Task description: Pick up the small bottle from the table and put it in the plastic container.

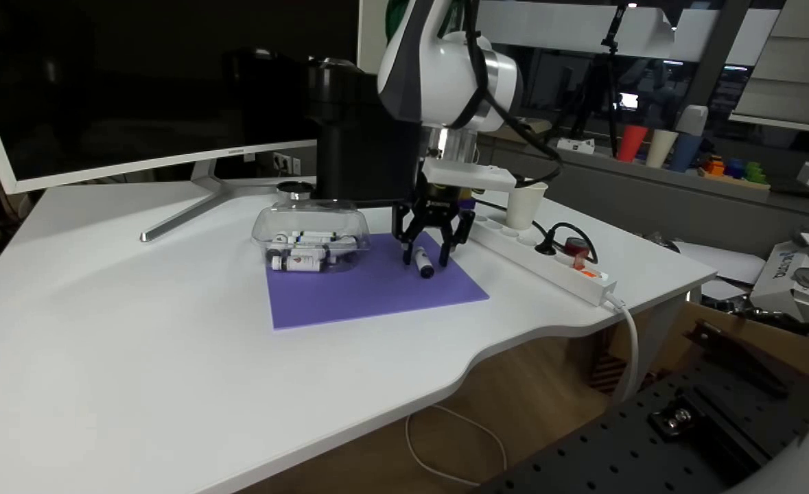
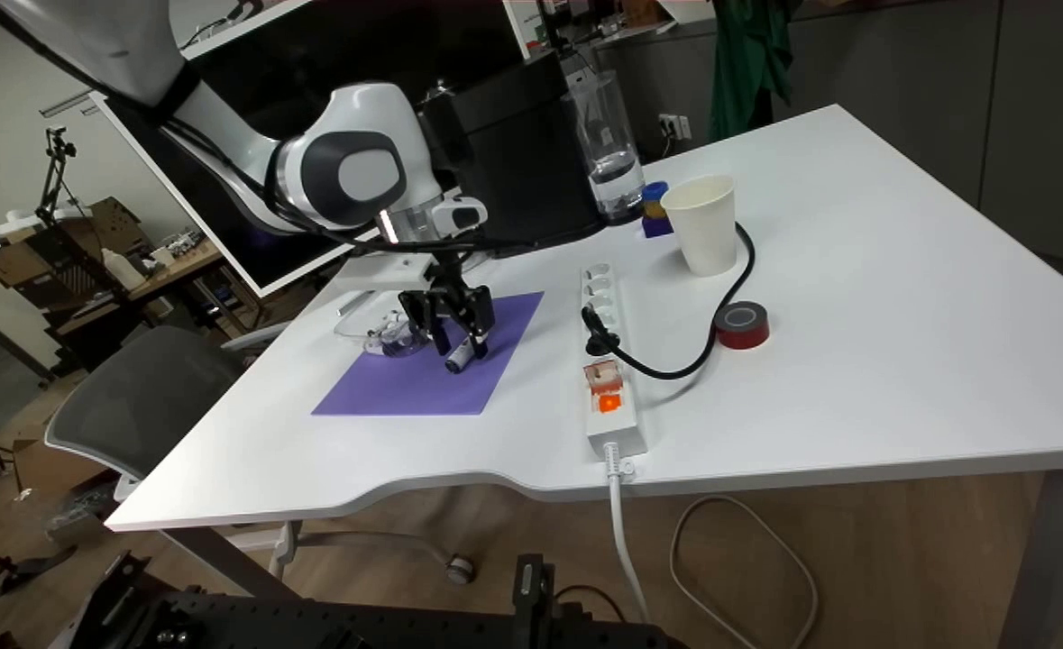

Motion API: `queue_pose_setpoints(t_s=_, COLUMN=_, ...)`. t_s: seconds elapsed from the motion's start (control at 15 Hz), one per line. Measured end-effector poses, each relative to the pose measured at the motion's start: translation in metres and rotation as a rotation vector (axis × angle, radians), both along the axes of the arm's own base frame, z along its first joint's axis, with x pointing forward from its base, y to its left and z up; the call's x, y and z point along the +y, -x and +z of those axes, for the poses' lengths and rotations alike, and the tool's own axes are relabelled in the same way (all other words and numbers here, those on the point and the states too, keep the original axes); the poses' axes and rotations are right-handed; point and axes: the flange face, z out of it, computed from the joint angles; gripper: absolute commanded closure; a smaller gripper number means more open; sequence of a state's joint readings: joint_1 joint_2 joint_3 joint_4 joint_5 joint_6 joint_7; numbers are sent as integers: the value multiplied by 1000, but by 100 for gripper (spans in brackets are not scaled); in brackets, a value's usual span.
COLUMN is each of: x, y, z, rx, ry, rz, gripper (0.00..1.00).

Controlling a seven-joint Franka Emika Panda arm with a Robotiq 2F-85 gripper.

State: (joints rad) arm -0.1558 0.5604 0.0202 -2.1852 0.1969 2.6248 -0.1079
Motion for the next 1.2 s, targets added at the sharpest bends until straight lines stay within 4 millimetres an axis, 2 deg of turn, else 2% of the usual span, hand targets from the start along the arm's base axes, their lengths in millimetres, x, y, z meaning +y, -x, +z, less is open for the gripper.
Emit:
queue_pose_setpoints(t_s=0.33, x=1, y=-6, z=2, rx=-3, ry=-5, rz=15, gripper=95)
queue_pose_setpoints(t_s=0.53, x=4, y=-9, z=5, rx=-12, ry=-7, rz=21, gripper=93)
queue_pose_setpoints(t_s=0.73, x=7, y=-15, z=19, rx=-41, ry=-4, rz=31, gripper=93)
queue_pose_setpoints(t_s=0.93, x=16, y=-27, z=49, rx=-136, ry=30, rz=61, gripper=93)
queue_pose_setpoints(t_s=1.2, x=44, y=-46, z=98, rx=-320, ry=86, rz=122, gripper=93)
